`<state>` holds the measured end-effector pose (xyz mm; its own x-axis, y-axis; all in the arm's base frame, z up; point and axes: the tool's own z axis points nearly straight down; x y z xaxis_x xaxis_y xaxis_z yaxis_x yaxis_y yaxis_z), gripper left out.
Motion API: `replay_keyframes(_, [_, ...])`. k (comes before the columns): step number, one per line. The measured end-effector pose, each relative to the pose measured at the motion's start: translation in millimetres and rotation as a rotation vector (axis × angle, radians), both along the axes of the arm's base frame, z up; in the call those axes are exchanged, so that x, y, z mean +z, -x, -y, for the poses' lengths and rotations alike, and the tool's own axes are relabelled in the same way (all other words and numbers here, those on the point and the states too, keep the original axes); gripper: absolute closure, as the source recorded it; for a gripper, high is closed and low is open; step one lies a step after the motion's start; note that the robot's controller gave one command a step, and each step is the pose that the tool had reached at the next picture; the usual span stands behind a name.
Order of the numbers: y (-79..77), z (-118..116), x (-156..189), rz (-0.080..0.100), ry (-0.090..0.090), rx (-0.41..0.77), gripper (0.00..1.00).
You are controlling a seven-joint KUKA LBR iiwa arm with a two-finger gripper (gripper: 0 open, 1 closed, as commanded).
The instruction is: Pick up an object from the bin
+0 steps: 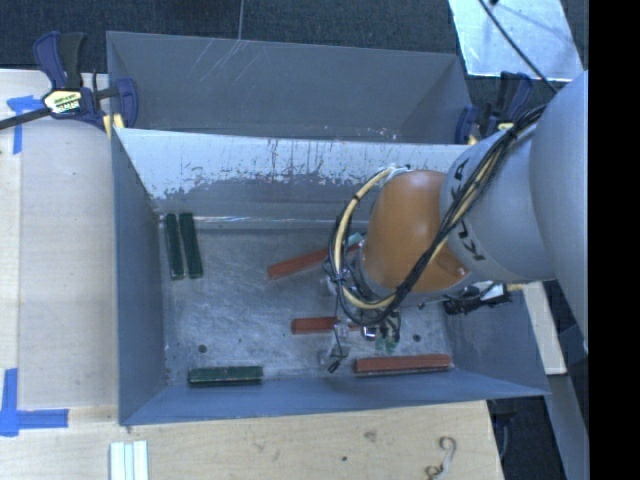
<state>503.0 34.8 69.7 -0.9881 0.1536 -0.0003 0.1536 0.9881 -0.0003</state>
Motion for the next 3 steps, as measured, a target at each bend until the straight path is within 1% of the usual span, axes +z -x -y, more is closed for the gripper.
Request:
replay_keyframes(1, [-1.1,-0.2,1.3,0.003,0.0,0.001,1.0])
replay_keyframes(2, [-1.8,0.4,23.6,0.002,0.0,0.004,1.0])
replay_keyframes(3, [-3.6,1.2,80.6,0.008,0.0,0.007,1.0])
